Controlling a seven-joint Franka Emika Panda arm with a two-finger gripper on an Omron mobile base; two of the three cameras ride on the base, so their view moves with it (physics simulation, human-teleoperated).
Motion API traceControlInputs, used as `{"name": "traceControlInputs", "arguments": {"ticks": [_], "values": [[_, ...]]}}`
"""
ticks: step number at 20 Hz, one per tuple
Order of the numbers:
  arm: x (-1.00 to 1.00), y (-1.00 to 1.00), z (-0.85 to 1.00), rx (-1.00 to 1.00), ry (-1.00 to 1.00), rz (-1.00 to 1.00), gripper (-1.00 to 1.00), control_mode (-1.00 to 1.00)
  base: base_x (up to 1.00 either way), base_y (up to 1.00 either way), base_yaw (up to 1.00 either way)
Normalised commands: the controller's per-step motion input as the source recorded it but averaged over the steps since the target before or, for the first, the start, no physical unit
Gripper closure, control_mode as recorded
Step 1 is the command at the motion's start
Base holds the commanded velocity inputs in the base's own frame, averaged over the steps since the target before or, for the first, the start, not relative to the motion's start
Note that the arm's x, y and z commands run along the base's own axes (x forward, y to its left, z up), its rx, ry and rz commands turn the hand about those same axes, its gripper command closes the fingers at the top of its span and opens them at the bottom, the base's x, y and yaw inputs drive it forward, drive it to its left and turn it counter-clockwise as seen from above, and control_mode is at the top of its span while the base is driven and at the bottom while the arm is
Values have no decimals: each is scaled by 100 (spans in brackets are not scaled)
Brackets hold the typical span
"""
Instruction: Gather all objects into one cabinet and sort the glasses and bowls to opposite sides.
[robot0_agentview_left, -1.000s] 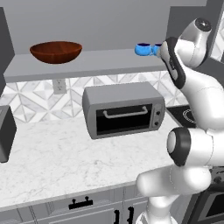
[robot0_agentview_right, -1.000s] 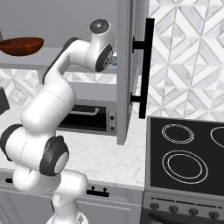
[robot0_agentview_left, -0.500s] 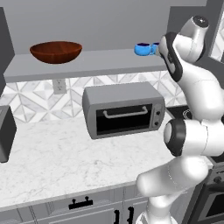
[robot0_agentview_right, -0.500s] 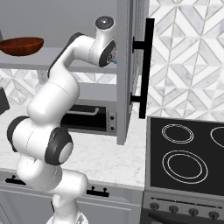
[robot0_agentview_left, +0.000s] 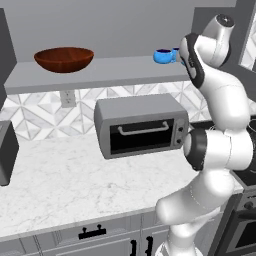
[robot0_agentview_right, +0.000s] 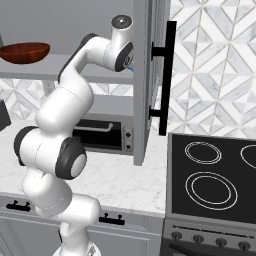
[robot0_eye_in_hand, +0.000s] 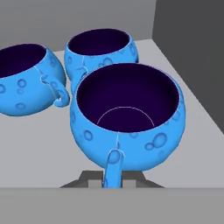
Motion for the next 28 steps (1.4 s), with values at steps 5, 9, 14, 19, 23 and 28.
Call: {"name": "traceControlInputs", "arguments": {"ticks": [5,9,14,19,23,28], "values": [[0,0,-1,0,4,1,100,-100,0,0,0],[0,1,-14,0,4,0,100,-100,0,0,0],[0,1,-5,0,2,0,100,-100,0,0,0],[0,3,-3,0,1,1,100,-100,0,0,0],[0,0,0,0,0,0,100,-100,0,0,0],[0,0,0,0,0,0,100,-100,0,0,0]]}}
